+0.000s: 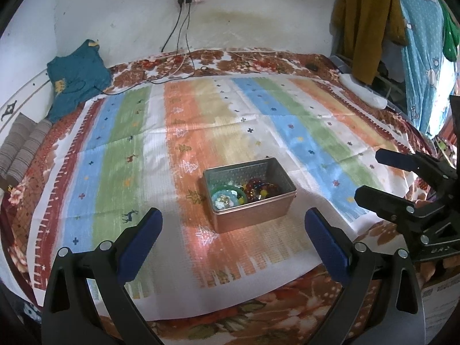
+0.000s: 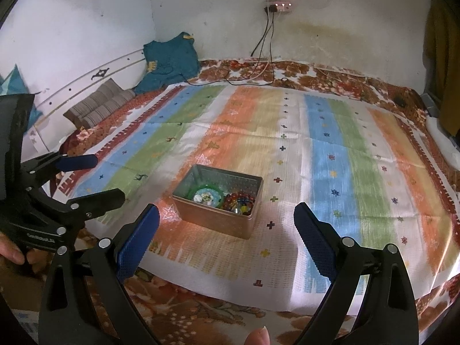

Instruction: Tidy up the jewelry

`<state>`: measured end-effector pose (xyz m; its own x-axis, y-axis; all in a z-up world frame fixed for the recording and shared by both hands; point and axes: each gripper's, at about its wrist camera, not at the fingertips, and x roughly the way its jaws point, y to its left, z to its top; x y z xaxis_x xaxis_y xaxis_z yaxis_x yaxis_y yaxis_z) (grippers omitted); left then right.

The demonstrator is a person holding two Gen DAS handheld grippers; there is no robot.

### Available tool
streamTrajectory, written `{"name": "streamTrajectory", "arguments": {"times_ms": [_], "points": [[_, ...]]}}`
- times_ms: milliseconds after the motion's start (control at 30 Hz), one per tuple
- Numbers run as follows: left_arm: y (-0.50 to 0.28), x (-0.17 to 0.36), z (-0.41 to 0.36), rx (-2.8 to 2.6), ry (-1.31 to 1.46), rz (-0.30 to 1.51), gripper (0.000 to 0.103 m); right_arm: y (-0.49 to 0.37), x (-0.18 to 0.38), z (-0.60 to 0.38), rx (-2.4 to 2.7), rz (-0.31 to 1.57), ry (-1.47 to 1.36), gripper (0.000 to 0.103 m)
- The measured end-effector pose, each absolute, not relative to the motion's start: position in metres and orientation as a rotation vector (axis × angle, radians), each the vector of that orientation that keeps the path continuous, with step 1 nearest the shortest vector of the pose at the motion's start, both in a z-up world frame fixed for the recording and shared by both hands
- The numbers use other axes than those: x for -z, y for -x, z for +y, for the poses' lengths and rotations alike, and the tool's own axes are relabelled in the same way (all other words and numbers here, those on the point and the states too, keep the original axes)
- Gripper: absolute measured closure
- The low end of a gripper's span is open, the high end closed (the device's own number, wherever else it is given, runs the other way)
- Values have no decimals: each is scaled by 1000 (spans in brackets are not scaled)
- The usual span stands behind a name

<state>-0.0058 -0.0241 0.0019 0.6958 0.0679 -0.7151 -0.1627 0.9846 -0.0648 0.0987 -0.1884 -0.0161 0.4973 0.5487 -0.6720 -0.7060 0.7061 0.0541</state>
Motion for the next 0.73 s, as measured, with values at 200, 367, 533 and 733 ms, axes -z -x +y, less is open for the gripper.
{"name": "streamTrajectory", "arguments": {"times_ms": [200, 367, 533, 733], "points": [[6, -4, -24, -109, 129, 783, 6, -95, 16, -186, -762, 713, 256, 7], [6, -5, -25, -110, 126, 781, 6, -94, 16, -187, -755, 702, 255, 7], [8, -7, -24, -92, 133, 761, 6, -93, 16, -187, -749, 697, 254, 7], [7, -6, -22, -98, 138, 766, 6, -93, 17, -188, -747, 701, 253, 7]]}}
